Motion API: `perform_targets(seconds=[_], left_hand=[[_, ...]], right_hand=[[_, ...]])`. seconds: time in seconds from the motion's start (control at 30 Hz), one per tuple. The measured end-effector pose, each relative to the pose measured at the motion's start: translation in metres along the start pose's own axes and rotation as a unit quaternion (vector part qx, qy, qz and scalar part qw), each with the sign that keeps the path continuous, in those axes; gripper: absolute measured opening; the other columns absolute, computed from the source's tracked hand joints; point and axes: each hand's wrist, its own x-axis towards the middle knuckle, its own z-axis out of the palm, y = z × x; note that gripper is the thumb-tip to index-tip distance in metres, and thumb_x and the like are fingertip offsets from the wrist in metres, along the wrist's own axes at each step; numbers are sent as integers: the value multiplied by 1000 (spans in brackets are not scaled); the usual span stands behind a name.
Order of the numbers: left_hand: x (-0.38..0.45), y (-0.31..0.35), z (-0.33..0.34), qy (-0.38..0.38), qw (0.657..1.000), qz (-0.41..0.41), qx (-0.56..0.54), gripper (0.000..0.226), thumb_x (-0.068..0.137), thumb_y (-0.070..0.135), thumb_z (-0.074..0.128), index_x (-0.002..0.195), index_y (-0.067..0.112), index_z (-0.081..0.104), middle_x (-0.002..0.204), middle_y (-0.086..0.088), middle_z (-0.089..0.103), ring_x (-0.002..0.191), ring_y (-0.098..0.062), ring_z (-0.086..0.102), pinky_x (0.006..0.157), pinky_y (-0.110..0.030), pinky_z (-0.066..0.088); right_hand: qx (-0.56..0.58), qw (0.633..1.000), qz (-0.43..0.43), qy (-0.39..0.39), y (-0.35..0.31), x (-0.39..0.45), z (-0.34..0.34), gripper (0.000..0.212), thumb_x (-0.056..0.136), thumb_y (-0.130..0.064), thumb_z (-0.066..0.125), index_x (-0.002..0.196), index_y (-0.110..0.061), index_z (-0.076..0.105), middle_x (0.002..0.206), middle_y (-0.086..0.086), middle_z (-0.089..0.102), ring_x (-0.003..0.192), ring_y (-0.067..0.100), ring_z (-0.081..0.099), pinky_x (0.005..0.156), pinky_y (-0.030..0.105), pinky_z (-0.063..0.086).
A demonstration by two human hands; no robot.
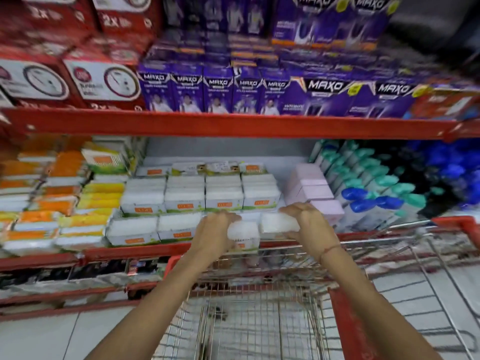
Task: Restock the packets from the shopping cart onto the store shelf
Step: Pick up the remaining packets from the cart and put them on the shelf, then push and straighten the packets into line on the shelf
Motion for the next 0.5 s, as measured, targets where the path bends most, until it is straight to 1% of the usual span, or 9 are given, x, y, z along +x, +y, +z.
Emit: perform_targets(seconds=[0.1,0.2,0.37,0.5], left_hand=[[24,8,-8,7,1000,2,1,74,64,22,86,130,19,55,134,-4,59,123,-22,54,106,-36,44],[43,8,-5,3,1000,-10,24,72,65,21,85,130,20,55,131,-6,61,122,-26,54,104,-37,45],[58,3,10,-13,998,-27,57,72,66,20,85,131,20,54,128,-8,62,119,-26,56,99,-37,49],[60,-2,21,-24,997,-25,71,69,69,16,82,131,19,53,128,-9,61,116,-26,58,98,-35,50]], right_hand=[[-8,1000,13,-3,4,19,-9,60,69,-17,82,125,-17,59,124,8,64,116,27,55,98,32,45],[-2,999,43,-14,8,32,-5,65,68,-19,83,127,-18,57,124,9,64,115,26,56,100,35,48],[-21,997,56,-40,13,43,18,63,70,-18,83,127,-21,57,125,6,64,113,23,60,101,34,49],[-41,996,59,-48,13,48,34,62,70,-16,82,126,-24,57,124,5,65,112,21,62,98,33,52]])
